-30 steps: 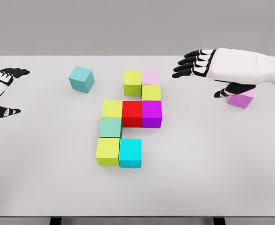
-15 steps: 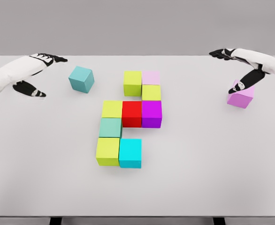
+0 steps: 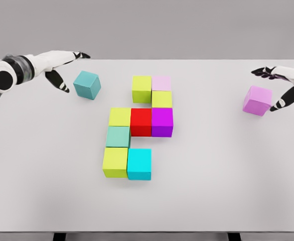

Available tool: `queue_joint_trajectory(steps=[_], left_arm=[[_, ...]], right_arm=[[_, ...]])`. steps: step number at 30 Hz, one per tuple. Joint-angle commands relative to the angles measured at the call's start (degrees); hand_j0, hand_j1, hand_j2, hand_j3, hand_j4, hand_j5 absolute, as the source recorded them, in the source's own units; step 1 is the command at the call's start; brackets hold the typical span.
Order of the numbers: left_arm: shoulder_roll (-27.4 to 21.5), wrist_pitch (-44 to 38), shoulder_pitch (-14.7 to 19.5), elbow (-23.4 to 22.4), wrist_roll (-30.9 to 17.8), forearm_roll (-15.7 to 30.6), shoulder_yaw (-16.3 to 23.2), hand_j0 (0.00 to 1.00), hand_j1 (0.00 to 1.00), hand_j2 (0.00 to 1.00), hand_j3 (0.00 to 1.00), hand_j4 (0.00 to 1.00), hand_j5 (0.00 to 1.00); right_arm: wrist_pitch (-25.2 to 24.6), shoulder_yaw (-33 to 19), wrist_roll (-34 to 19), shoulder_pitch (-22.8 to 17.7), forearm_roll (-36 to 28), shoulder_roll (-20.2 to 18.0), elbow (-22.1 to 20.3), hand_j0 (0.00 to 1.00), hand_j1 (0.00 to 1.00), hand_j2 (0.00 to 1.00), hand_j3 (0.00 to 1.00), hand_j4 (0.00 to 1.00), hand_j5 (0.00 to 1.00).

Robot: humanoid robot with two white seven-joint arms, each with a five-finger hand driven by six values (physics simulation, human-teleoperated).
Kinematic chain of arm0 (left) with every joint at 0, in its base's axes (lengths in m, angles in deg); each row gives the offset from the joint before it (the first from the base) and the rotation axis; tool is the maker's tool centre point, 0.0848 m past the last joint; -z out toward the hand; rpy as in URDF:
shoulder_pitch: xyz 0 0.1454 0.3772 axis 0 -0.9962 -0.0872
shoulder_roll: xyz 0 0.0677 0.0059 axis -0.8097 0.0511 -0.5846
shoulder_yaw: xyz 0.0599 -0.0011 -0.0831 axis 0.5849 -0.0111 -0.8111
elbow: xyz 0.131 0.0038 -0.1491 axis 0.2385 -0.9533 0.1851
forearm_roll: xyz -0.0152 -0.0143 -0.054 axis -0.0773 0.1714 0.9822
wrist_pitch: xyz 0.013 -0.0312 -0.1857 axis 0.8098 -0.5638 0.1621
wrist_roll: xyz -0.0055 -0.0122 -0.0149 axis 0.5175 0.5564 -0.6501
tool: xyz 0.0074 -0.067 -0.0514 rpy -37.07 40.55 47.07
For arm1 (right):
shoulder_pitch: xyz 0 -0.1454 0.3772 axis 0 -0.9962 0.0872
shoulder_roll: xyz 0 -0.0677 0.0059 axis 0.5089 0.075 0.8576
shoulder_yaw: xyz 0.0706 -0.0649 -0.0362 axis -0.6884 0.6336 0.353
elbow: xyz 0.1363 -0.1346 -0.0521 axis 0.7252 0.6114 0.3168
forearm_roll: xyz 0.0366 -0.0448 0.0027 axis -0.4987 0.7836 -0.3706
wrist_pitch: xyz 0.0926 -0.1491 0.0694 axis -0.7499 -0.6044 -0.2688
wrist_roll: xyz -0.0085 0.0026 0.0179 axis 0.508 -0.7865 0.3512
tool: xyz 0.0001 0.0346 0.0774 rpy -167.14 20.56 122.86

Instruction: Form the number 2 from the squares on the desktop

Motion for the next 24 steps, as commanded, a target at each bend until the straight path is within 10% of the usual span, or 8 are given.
queue_joint_trajectory(steps=[1, 24], left_arm=[[1.2, -0.2, 0.4, -4.1, 0.0, 0.0, 4.3, 1.0, 1.0, 1.0, 1.0, 1.0, 1.0], [8.8, 0.3, 7.7, -16.0, 0.0, -4.7, 10.1, 1.0, 1.0, 1.0, 1.0, 1.0, 1.0]], right_arm=[[0.3, 0.1, 0.0, 0.0, 0.1, -0.1, 1.0, 1.0, 1.0, 1.0, 1.0, 1.0, 1.0], [0.2, 1.0, 0.0, 0.8, 0.9, 5.5, 8.7, 1.0, 1.0, 1.0, 1.0, 1.0, 1.0]])
